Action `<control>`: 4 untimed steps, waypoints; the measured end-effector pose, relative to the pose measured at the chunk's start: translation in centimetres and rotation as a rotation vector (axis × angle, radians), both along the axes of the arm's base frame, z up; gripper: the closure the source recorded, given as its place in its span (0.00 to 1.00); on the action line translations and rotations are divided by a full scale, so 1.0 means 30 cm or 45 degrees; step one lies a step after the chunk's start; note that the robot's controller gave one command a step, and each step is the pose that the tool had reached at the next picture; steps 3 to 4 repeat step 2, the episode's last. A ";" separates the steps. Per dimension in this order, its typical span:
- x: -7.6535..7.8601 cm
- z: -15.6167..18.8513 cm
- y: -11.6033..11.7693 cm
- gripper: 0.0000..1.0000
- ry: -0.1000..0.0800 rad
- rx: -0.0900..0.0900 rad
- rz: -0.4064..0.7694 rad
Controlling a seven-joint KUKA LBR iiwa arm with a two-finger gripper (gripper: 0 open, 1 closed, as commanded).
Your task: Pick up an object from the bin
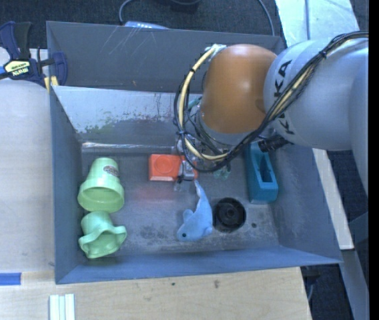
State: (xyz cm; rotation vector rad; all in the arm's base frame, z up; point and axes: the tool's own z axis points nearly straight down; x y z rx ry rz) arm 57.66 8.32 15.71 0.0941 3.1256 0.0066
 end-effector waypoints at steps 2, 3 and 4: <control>-0.006 0.497 -0.052 1.00 -0.004 0.001 -0.063; -0.006 0.497 -0.052 1.00 -0.004 0.001 -0.063; -0.006 0.497 -0.052 1.00 -0.004 0.001 -0.063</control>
Offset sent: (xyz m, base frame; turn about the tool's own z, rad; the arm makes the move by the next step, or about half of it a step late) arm -0.0027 -0.0152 0.1486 0.0501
